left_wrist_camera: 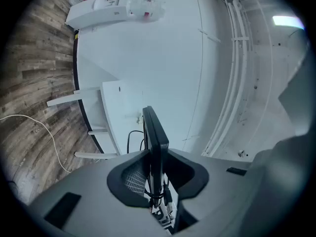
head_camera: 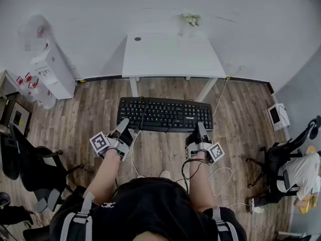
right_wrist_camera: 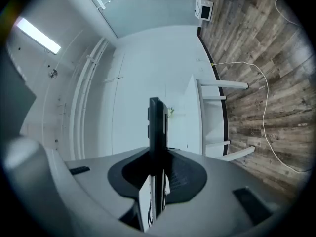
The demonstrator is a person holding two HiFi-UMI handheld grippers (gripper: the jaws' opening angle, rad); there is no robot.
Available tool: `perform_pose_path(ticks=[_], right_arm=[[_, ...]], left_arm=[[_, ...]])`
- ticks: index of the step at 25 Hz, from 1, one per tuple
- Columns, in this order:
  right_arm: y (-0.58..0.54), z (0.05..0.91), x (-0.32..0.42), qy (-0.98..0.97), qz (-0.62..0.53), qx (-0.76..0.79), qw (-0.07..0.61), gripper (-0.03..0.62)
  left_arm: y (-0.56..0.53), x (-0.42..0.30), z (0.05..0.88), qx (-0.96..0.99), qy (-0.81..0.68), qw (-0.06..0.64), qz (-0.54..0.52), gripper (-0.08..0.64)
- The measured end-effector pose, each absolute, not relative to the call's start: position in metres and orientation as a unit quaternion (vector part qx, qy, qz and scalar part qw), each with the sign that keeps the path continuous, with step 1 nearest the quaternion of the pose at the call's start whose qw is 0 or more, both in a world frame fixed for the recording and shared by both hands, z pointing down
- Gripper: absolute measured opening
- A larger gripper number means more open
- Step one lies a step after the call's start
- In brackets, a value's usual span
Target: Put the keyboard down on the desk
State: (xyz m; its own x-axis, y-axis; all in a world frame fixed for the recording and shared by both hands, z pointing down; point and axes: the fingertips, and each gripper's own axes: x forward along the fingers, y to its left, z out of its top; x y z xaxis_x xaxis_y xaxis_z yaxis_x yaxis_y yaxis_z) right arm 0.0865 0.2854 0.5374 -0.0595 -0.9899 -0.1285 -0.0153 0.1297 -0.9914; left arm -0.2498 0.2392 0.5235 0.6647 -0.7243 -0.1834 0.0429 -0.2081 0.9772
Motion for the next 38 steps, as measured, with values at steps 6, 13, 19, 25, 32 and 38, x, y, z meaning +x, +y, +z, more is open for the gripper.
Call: perform_pose_path(ticks=[6, 13, 19, 25, 32, 38], right_arm=[[0.286, 0.538, 0.087, 0.548, -0.477, -0.456, 0.514, 0.072], [0.287, 0.538, 0.099, 0.553, -0.481, -0.451, 0.509, 0.074], [0.28, 0.542, 0.114, 0.549, -0.49, -0.452, 0.504, 0.075], [0.267, 0.543, 0.138, 0.553, -0.489, -0.449, 0.503, 0.075], [0.24, 0.54, 0.174, 0.56, -0.487, -0.443, 0.503, 0.075], [0.223, 0.534, 0.2, 0.562, -0.491, -0.429, 0.509, 0.075]], left_arm=[[0.239, -0.25, 0.525, 0.709, -0.247, 0.576, -0.323, 0.084], [0.245, -0.235, 0.524, 0.709, -0.25, 0.576, -0.322, 0.084], [0.242, -0.219, 0.526, 0.709, -0.255, 0.575, -0.319, 0.089], [0.231, -0.196, 0.526, 0.708, -0.256, 0.572, -0.326, 0.089], [0.21, -0.162, 0.526, 0.708, -0.261, 0.567, -0.33, 0.089], [0.198, -0.133, 0.522, 0.71, -0.262, 0.559, -0.338, 0.089]])
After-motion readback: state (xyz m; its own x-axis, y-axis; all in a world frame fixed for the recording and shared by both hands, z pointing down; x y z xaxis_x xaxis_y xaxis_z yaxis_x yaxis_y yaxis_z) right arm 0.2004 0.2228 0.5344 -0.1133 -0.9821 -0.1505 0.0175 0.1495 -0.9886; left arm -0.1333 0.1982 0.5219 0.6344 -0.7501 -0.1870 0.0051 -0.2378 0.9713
